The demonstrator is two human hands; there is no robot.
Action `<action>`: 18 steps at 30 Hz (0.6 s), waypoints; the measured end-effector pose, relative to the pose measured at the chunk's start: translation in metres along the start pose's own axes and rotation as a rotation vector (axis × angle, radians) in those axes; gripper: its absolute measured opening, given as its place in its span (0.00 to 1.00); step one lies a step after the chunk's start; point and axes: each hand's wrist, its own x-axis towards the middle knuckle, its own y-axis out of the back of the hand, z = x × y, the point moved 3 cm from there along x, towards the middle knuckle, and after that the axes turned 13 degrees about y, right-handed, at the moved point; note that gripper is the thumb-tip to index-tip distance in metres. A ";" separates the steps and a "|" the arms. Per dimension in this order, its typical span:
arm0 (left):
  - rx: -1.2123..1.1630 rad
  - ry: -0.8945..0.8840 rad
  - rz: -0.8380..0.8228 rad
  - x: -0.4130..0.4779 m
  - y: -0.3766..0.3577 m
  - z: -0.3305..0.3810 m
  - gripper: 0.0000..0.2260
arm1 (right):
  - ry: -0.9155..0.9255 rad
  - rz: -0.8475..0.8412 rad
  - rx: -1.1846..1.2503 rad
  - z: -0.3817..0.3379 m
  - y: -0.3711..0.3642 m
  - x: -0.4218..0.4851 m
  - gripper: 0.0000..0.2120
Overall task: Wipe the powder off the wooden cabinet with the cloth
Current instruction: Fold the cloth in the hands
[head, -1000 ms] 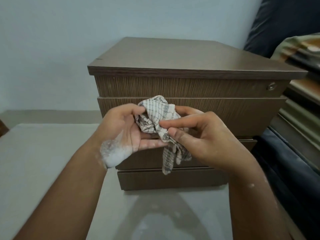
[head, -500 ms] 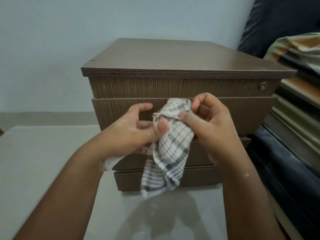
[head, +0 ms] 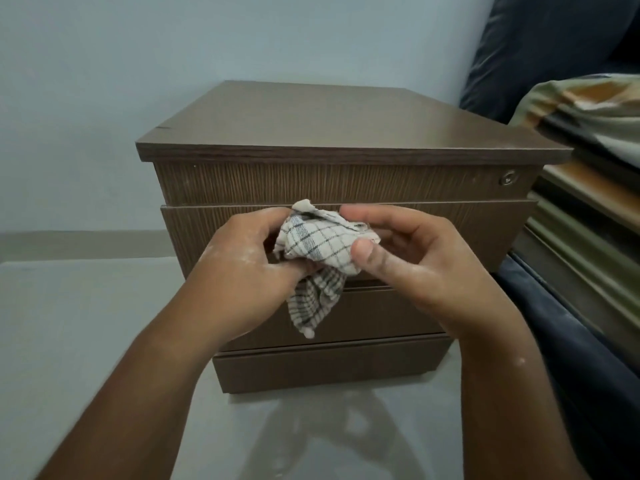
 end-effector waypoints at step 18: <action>-0.804 0.263 -0.136 0.013 -0.028 0.052 0.27 | -0.239 0.376 0.061 -0.026 0.056 0.022 0.19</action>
